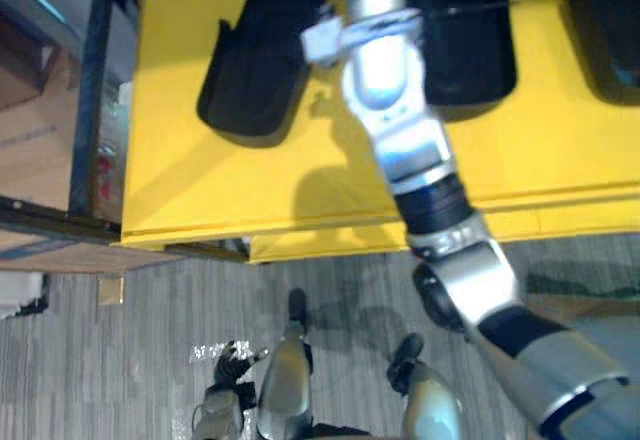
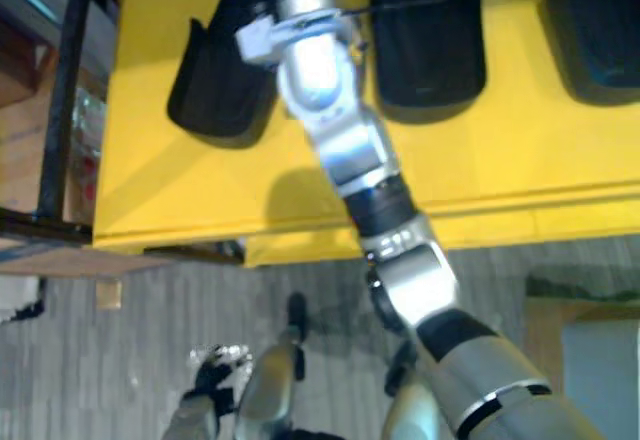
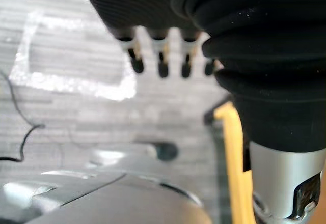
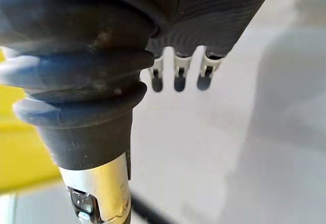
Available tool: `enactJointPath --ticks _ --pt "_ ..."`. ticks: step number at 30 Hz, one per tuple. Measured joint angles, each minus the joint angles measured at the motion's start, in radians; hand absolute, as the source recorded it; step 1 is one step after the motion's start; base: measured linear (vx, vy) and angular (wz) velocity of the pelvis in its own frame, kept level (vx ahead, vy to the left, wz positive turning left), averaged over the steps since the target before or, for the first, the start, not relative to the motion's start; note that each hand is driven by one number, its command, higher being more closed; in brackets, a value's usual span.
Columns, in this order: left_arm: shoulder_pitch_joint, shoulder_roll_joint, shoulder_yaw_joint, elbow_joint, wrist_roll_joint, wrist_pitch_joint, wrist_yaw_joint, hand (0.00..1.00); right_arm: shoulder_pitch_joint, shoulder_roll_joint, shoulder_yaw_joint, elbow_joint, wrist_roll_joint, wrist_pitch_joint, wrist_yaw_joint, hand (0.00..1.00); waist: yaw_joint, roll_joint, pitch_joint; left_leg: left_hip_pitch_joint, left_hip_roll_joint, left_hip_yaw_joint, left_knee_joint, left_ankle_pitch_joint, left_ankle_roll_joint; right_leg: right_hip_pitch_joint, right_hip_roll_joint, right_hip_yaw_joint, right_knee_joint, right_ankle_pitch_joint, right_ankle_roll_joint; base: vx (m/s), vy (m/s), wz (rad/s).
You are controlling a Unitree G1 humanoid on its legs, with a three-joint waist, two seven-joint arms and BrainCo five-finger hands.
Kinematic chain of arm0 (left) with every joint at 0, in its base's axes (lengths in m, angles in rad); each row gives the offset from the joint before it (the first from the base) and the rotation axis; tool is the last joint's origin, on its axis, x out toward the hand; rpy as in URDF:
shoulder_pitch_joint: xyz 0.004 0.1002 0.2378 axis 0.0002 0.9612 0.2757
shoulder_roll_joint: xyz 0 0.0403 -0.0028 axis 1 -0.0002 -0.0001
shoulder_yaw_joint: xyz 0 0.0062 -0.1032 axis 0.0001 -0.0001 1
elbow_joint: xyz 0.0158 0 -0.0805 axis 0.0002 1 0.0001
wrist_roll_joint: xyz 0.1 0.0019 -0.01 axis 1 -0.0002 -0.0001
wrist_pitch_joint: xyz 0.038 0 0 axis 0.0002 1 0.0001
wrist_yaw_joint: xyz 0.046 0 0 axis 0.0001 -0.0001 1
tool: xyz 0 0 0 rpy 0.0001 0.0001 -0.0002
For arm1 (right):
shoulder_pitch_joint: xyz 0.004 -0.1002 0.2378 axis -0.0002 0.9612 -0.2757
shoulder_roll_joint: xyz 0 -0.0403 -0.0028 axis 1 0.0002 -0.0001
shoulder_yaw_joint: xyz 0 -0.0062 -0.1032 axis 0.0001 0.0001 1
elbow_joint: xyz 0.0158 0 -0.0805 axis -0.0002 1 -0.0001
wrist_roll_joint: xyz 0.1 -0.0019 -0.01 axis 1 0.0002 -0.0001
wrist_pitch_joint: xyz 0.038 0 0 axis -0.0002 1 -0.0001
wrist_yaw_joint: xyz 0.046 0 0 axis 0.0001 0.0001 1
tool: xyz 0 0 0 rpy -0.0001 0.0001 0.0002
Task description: Walk over and take plastic housings, then place them on the shelf
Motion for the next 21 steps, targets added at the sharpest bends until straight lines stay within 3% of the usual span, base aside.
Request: enactJointPath --ticks 7,12,16,21 --pt "0.001 0.002 0.000 0.001 0.000 -0.001 0.002 0.00 0.001 0.027 0.039 0.206 0.125 0.004 0.102 0.00 -0.003 -0.007 -0.003 -0.004 -0.008 -0.002 0.000 0.000 0.000 0.001 -0.004 0.004 -0.004 0.010 0.005 0.00 0.009 0.01" --pt "0.003 0.005 0.001 0.002 0.000 -0.001 0.002 0.00 0.002 0.027 -0.013 0.263 0.168 0.012 0.109 0.00 -0.006 -0.010 -0.005 -0.011 -0.010 -0.020 0.001 0.001 0.001 0.005 -0.009 -0.014 0.001 0.010 0.005 0.01 0.014 0.10" --pt "0.003 0.005 0.001 0.003 0.000 0.000 0.002 0.00 0.002 0.026 -0.131 0.281 0.123 0.036 0.055 0.00 -0.008 -0.010 -0.005 -0.020 -0.015 -0.026 0.000 0.004 0.002 0.000 -0.016 -0.019 0.008 0.010 0.005 0.01 0.015 0.08" --pt "0.003 0.008 -0.008 0.007 0.001 0.000 0.006 0.00 0.003 0.016 -0.253 0.279 -0.025 0.097 -0.063 0.00 -0.023 -0.010 -0.005 -0.023 -0.028 -0.030 -0.001 0.005 0.004 -0.001 -0.031 -0.026 0.016 0.010 0.006 0.01 0.014 0.04"
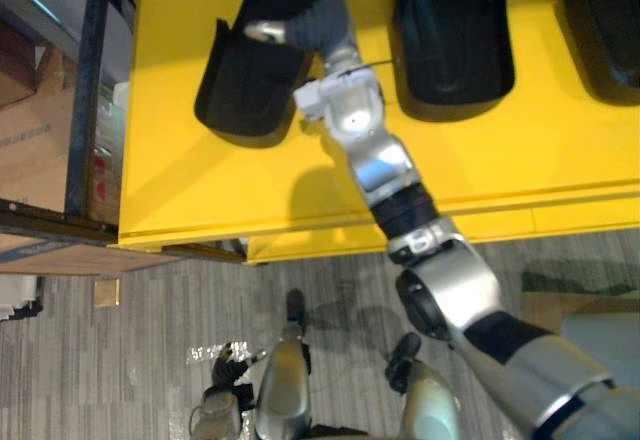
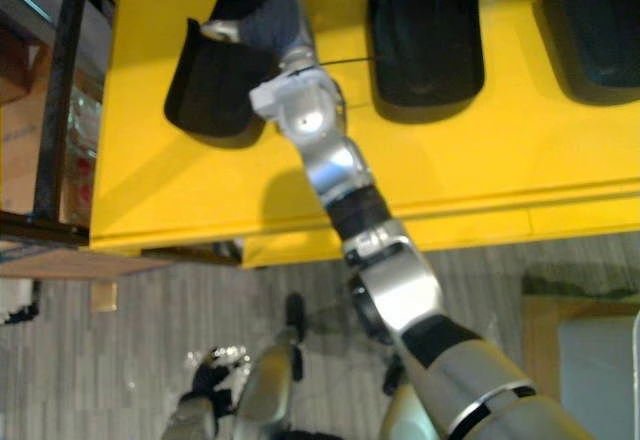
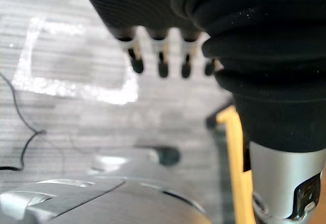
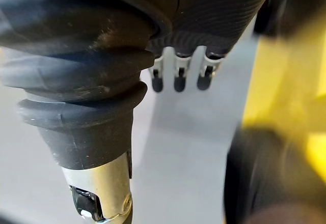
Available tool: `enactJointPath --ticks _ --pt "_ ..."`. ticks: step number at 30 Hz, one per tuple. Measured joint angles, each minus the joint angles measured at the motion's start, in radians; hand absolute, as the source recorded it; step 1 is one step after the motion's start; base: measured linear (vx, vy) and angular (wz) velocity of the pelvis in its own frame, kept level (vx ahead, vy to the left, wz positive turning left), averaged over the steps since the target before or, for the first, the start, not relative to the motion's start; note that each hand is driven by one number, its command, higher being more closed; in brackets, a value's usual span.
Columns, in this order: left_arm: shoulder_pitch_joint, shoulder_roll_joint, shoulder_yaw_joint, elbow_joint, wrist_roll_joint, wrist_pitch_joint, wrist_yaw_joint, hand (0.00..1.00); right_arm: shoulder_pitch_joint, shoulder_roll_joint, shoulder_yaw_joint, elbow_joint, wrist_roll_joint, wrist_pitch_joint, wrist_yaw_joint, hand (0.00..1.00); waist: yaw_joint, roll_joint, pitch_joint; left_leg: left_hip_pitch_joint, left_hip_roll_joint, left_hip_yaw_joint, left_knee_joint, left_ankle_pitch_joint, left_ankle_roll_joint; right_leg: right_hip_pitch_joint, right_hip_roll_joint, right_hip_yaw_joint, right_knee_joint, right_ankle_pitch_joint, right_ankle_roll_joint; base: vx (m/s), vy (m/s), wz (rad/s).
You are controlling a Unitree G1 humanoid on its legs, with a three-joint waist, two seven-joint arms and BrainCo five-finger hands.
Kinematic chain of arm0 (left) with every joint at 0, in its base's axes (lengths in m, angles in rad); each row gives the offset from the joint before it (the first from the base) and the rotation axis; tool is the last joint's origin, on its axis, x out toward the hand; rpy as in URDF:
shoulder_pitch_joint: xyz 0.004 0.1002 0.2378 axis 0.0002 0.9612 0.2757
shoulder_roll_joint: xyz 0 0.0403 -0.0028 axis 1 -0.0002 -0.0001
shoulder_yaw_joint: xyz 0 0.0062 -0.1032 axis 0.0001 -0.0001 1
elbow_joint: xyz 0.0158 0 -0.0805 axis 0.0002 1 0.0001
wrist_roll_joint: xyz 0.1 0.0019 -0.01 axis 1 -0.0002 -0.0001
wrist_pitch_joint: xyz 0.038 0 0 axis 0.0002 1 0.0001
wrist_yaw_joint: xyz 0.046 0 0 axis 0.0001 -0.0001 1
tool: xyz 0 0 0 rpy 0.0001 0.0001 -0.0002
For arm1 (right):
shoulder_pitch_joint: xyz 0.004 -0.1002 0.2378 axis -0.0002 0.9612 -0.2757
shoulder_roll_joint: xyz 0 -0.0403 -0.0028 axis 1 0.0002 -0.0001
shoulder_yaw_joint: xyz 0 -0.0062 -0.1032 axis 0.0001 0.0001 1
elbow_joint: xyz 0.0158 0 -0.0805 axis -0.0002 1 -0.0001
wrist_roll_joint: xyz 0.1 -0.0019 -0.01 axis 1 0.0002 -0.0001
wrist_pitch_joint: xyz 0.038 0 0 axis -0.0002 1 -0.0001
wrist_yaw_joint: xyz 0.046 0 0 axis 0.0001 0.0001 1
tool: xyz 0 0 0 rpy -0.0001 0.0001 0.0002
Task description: Walk over and take plastic housings, then place them on the shelf
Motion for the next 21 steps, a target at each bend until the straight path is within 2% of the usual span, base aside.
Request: enactJointPath --ticks 4,12,16,21 --pt "0.000 0.001 -0.004 -0.002 0.000 0.001 0.001 0.00 0.001 -0.005 -0.020 -0.003 -0.046 0.027 -0.040 0.00 -0.001 0.000 0.000 0.000 -0.001 0.001 -0.001 0.000 0.000 -0.004 -0.002 0.001 0.005 0.000 0.000 0.00 0.000 0.00" --pt "-0.002 0.017 -0.043 -0.016 0.000 0.000 0.007 0.00 0.014 -0.013 -0.037 -0.002 -0.038 0.037 -0.033 0.00 -0.001 0.000 0.000 -0.001 -0.006 0.010 -0.019 0.013 0.004 -0.027 -0.007 0.014 0.017 0.000 0.000 0.00 0.002 -0.02" --pt "-0.002 0.018 -0.045 -0.018 -0.001 -0.001 0.006 0.00 0.014 -0.016 -0.055 0.021 0.025 0.036 -0.012 0.00 -0.001 0.000 0.000 -0.001 -0.007 0.008 -0.036 0.024 0.004 -0.034 -0.007 0.013 0.020 0.000 0.000 0.00 -0.003 0.02" --pt "-0.002 0.026 -0.070 -0.019 -0.001 -0.001 0.006 0.00 0.011 -0.028 -0.101 0.128 0.093 0.036 0.000 0.00 0.000 0.000 0.000 -0.001 -0.009 0.005 -0.039 0.027 0.005 -0.034 -0.009 0.011 0.021 0.000 0.000 0.00 -0.001 0.01"
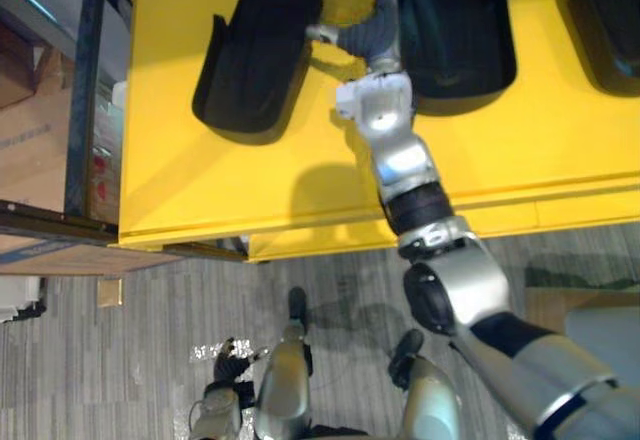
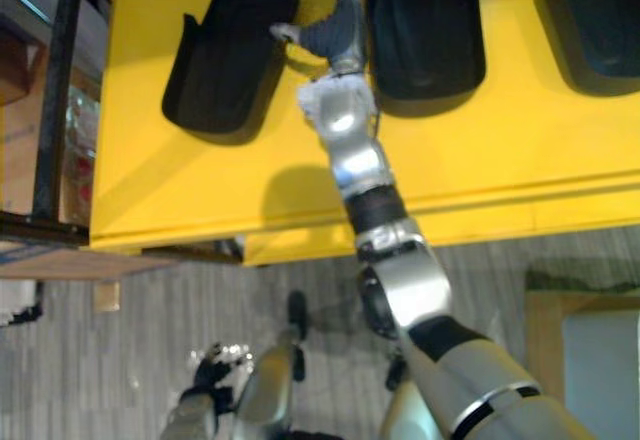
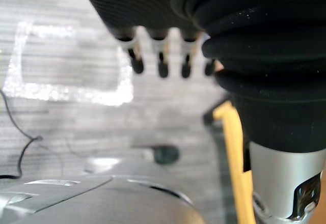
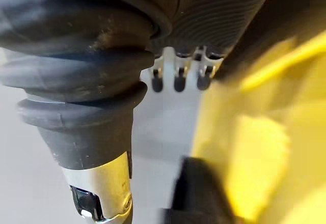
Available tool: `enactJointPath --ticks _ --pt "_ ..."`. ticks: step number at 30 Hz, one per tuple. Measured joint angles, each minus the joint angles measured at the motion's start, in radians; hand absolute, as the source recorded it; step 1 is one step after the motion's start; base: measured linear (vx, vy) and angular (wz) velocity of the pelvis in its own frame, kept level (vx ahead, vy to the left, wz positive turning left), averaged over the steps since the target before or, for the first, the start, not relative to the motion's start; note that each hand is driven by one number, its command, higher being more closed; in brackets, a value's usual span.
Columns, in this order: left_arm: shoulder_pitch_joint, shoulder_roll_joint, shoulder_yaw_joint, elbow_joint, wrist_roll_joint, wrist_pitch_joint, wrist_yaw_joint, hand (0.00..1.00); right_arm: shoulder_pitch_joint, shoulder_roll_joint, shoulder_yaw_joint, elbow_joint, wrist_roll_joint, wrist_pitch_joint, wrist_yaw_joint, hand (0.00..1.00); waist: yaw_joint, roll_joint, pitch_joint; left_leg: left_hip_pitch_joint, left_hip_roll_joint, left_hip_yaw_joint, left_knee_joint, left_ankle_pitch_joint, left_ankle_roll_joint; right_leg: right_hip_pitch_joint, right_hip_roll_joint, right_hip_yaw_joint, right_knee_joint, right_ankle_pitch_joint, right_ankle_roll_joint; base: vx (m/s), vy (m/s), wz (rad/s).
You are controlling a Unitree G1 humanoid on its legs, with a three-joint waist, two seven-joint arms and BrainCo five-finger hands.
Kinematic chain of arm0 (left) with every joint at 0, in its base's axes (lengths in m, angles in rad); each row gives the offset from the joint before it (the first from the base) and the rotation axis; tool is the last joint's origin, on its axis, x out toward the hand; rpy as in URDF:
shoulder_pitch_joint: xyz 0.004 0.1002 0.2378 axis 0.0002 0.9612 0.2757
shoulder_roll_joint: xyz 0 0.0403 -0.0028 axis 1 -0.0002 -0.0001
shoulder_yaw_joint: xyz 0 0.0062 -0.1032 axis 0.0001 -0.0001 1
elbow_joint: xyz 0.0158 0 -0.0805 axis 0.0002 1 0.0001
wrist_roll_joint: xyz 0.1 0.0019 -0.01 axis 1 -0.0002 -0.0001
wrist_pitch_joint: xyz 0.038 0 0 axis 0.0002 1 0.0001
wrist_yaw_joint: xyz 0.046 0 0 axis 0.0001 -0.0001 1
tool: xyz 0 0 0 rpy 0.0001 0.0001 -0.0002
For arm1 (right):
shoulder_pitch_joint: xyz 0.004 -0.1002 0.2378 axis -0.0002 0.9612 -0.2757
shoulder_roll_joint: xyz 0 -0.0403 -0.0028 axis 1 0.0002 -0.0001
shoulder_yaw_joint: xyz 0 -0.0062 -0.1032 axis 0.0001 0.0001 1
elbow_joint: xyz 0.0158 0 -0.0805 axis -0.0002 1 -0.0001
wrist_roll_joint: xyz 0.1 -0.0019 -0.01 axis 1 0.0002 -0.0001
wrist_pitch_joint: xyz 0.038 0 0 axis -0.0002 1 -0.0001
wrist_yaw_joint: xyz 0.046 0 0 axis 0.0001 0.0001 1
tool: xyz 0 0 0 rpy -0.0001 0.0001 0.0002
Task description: Walk over and take plastic housings, then place them on the shelf
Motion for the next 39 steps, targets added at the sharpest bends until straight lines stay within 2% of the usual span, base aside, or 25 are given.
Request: enactJointPath --ticks 5,7,16,20,24,26,33,39 --pt "0.000 0.001 -0.001 -0.002 0.000 0.000 -0.001 0.00 -0.028 -0.036 -0.005 0.048 0.087 -0.004 0.017 0.00 0.001 0.000 0.000 0.000 -0.001 -0.006 -0.012 0.009 0.000 0.000 0.000 -0.006 0.000 0.000 0.000 0.00 -0.007 0.03" --pt "0.000 0.001 0.000 -0.002 0.000 -0.001 -0.001 0.00 -0.052 -0.064 -0.005 0.077 0.154 -0.007 0.048 0.00 0.003 0.000 0.000 -0.002 -0.003 -0.011 -0.012 0.010 0.001 0.000 -0.003 -0.010 0.004 0.000 0.000 -0.01 -0.011 0.05" --pt "0.001 0.000 -0.001 -0.006 -0.001 -0.004 -0.001 0.00 -0.100 -0.165 0.001 0.141 0.287 -0.037 0.098 0.00 0.007 0.002 0.001 -0.034 -0.028 -0.063 -0.010 0.026 0.010 0.001 -0.030 -0.057 0.025 -0.007 0.002 -0.02 -0.010 0.17" --pt "0.001 -0.003 -0.001 -0.007 -0.001 -0.009 -0.004 0.00 -0.118 -0.184 0.008 0.163 0.371 -0.041 0.120 0.00 0.031 0.005 0.002 -0.041 -0.035 -0.081 -0.006 0.028 0.013 0.001 -0.032 -0.063 0.029 -0.008 0.003 -0.03 -0.030 0.07" --pt "0.001 -0.005 0.000 -0.005 -0.002 -0.009 -0.008 0.00 -0.161 -0.210 0.008 0.170 0.451 -0.046 0.141 0.00 0.040 0.011 0.006 -0.069 -0.038 -0.107 0.010 0.029 0.014 0.000 -0.036 -0.087 0.037 -0.018 0.002 -0.04 -0.037 0.21" --pt "0.001 -0.009 0.002 -0.005 -0.002 -0.009 -0.008 0.00 -0.170 -0.229 0.008 0.170 0.483 -0.051 0.144 0.00 0.060 0.014 0.007 -0.070 -0.044 -0.113 0.020 0.028 0.014 0.000 -0.051 -0.091 0.061 -0.032 0.005 -0.02 -0.033 0.14" --pt "0.001 -0.017 0.002 0.015 -0.004 -0.009 -0.014 0.00 -0.202 -0.256 -0.025 0.171 0.544 -0.060 0.145 0.00 0.077 0.017 0.010 -0.117 -0.071 -0.170 0.050 0.027 0.014 -0.025 -0.104 -0.141 0.160 -0.104 0.005 -0.04 -0.045 0.26" --pt "0.000 -0.028 0.012 0.013 -0.013 -0.010 -0.015 0.00 -0.203 -0.280 -0.071 0.162 0.587 -0.062 0.146 0.00 0.103 0.017 0.010 -0.140 -0.078 -0.195 0.068 0.024 0.014 -0.026 -0.123 -0.170 0.190 -0.115 0.006 -0.01 -0.037 0.17"
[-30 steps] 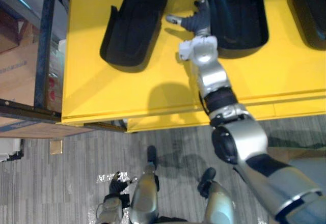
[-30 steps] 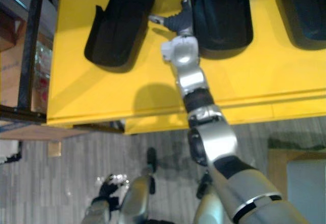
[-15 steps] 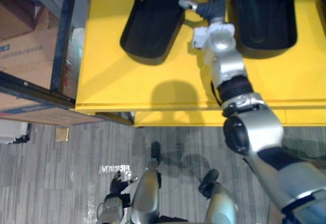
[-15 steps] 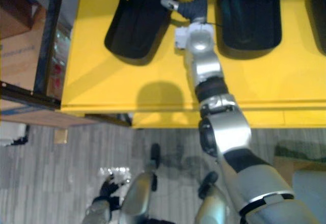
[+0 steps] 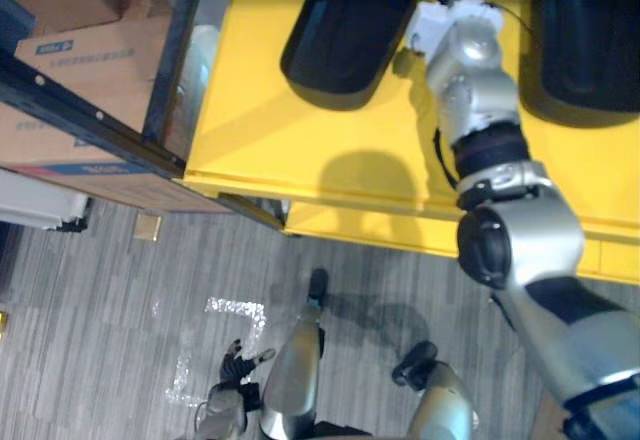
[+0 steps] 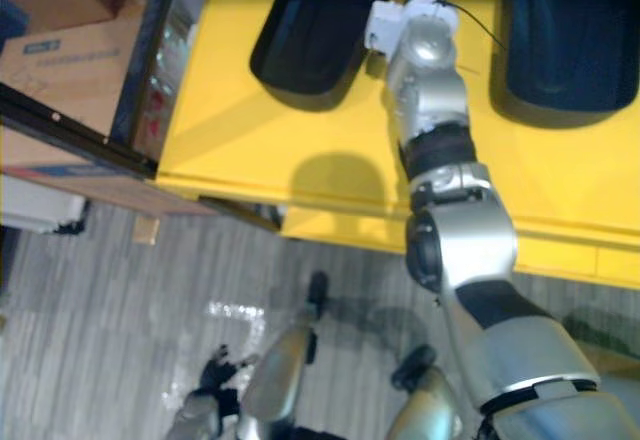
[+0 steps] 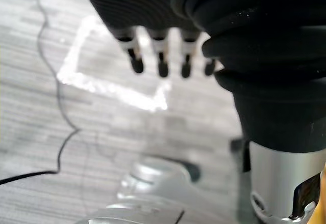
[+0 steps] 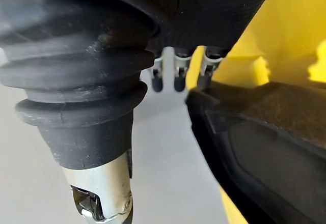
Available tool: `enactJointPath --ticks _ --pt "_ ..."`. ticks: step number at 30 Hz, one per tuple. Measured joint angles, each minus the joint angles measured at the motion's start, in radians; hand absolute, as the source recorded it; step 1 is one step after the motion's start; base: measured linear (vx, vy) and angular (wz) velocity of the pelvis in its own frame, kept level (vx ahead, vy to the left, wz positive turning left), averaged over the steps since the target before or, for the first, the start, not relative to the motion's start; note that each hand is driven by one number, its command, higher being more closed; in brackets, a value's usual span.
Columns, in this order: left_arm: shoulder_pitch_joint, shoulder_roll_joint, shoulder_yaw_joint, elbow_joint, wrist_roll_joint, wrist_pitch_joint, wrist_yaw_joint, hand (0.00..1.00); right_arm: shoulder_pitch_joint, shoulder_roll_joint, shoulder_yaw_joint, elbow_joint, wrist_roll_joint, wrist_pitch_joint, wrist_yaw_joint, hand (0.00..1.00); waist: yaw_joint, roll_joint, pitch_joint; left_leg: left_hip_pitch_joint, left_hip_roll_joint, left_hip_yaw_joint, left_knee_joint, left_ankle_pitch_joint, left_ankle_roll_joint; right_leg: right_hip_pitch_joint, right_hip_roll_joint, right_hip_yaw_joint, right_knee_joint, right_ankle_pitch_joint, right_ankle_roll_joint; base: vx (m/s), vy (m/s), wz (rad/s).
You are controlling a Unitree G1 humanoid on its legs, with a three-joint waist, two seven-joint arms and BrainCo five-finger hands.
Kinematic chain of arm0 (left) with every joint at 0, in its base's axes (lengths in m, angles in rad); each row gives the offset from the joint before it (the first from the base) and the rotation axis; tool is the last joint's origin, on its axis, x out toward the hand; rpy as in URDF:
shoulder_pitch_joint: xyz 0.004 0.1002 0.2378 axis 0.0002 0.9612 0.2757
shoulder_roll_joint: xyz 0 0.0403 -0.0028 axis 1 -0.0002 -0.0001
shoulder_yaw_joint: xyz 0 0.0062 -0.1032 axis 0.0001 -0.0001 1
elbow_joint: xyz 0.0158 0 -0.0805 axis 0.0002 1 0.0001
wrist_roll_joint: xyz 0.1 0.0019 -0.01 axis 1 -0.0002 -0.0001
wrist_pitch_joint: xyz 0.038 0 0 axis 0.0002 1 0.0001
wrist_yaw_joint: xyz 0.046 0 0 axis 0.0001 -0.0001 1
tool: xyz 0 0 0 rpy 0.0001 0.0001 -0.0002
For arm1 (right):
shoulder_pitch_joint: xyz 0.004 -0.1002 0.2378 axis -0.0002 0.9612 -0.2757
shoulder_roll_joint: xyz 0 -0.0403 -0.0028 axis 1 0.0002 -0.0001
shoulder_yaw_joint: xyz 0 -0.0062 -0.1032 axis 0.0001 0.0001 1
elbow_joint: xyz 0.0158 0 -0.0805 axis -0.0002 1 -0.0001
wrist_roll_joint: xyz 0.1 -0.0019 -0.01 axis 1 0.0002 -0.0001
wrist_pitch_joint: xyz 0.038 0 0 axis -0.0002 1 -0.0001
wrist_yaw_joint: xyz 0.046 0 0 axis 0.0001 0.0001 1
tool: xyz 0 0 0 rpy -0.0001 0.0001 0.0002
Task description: Walk over and take plastic housings, then place them on the shelf
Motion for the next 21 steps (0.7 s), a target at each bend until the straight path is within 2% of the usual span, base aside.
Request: enactJointPath --ticks 2,12,16,18,21 --pt "0.000 -0.004 0.007 -0.005 0.000 -0.001 -0.001 0.00 0.000 -0.006 -0.001 -0.012 0.017 0.000 0.000 0.00 0.010 0.000 0.000 0.000 -0.004 0.000 0.000 0.000 0.000 0.001 -0.005 -0.003 0.002 0.000 0.001 -0.01 -0.018 0.03" --pt "-0.001 -0.005 0.007 -0.013 -0.001 -0.001 -0.004 0.00 -0.025 -0.045 0.000 -0.014 0.012 0.000 0.011 0.00 0.011 0.000 0.000 -0.015 -0.012 -0.017 0.008 -0.001 0.003 0.008 -0.014 -0.025 0.004 -0.002 0.003 -0.02 -0.023 0.06" --pt "-0.003 -0.005 0.006 -0.011 -0.010 -0.001 -0.001 0.00 -0.028 -0.046 0.003 -0.042 -0.075 0.001 -0.025 0.00 0.010 0.000 0.000 -0.015 -0.009 -0.015 0.009 -0.001 0.002 0.008 -0.008 -0.022 -0.004 0.000 0.003 -0.01 -0.017 -0.03" --pt "-0.013 -0.004 0.008 -0.002 -0.026 0.000 0.004 0.00 -0.009 -0.030 0.029 -0.191 -0.185 0.005 -0.091 0.00 0.009 -0.004 0.002 -0.010 0.010 0.002 0.009 -0.001 0.002 0.008 0.016 -0.009 -0.031 0.011 0.000 -0.01 -0.041 -0.24" --pt "-0.024 -0.005 0.025 0.004 -0.025 0.005 0.015 0.00 0.074 -0.019 0.091 -0.471 -0.304 0.002 -0.140 0.00 0.001 -0.011 0.005 0.011 0.023 0.026 0.007 -0.006 -0.003 0.012 0.033 0.017 -0.048 0.020 0.000 0.00 -0.037 -0.31"
